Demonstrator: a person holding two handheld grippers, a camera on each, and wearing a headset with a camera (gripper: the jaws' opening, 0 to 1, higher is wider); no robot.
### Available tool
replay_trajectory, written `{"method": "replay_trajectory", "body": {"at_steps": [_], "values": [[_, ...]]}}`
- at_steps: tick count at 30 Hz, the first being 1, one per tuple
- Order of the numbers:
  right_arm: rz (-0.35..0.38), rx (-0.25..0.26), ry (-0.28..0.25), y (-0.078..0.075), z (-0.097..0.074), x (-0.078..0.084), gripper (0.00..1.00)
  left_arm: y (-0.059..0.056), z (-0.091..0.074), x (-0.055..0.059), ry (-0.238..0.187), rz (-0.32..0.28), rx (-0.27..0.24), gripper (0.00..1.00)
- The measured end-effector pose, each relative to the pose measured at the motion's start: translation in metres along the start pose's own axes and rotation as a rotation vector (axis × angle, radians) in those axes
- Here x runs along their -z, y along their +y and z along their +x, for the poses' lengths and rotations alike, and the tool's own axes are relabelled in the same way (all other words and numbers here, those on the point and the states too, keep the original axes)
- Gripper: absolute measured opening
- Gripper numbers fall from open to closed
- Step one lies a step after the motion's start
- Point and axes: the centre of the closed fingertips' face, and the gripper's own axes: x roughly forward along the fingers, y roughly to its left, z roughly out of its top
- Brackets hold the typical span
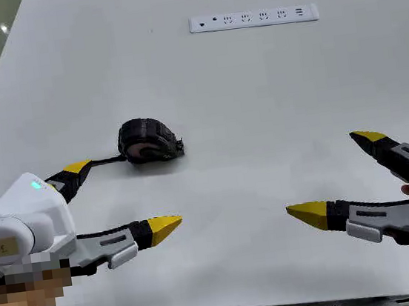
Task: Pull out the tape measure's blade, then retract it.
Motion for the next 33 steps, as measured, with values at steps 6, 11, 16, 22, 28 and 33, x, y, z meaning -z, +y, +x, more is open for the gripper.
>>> {"method": "replay_trajectory", "body": {"at_steps": [6, 11, 16, 22, 28, 33], "values": [[-0.004, 0.007, -0.001, -0.0001, 0.0005, -0.0009, 0.99, 0.0013, -0.0003, -0.0020, 0.002, -0.002, 0.001, 0.99], [-0.005, 0.008, 0.002, 0.0011, 0.0003, -0.0017, 0.99, 0.0015, -0.0004, -0.0027, -0.002, -0.006, 0.002, 0.99], [-0.005, 0.006, 0.006, 0.0019, -0.0006, -0.0005, 0.99, 0.0023, -0.0011, -0.0011, 0.002, -0.006, 0.000, 0.99], [-0.005, 0.007, 0.011, 0.0016, -0.0016, 0.0005, 0.99, 0.0031, -0.0025, -0.0009, 0.003, -0.007, -0.004, 0.99], [-0.005, 0.008, 0.015, 0.0007, -0.0020, 0.0007, 0.99, 0.0046, -0.0029, -0.0003, 0.006, -0.002, -0.006, 0.99], [-0.007, 0.008, 0.018, 0.0006, -0.0025, 0.0014, 0.99, 0.0045, -0.0029, -0.0007, 0.004, 0.002, -0.006, 0.99]]}}
